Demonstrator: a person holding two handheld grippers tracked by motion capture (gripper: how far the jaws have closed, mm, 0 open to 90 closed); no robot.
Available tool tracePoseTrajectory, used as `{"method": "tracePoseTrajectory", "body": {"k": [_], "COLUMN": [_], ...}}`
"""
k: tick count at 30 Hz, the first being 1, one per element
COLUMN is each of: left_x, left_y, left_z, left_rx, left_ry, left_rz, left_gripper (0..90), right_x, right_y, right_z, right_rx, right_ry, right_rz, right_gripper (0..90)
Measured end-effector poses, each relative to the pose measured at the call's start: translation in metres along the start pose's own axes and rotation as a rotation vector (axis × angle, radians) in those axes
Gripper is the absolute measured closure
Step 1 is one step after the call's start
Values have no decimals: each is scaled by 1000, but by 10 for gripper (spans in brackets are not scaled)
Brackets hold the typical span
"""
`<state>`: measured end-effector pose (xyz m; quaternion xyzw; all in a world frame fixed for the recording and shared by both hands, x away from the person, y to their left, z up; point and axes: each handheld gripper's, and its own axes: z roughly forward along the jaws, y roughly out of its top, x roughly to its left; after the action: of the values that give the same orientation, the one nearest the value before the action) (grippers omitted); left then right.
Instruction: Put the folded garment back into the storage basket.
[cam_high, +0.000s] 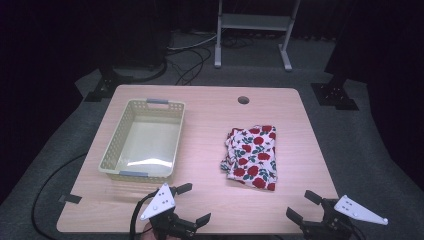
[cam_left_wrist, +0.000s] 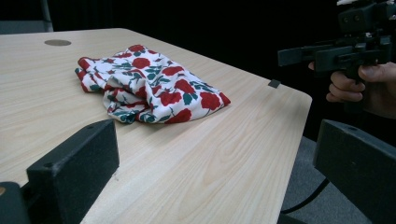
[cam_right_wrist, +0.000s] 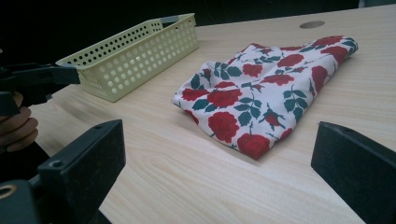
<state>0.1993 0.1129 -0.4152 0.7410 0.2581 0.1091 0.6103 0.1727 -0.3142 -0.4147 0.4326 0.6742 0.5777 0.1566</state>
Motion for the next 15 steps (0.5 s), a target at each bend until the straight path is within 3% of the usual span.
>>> {"method": "tracePoseTrajectory", "body": {"k": [15], "left_x": [3], "left_y": [-1], "left_z": [-2], "left_rx": [-4], "left_ry": [14], "left_rz": [-3], "left_gripper": [0], "right_x": [-3], "right_y": [19], "right_z": [30], "right_rx": [51], "right_ry": [26], "right_rz": [-41], "right_gripper": [23]}}
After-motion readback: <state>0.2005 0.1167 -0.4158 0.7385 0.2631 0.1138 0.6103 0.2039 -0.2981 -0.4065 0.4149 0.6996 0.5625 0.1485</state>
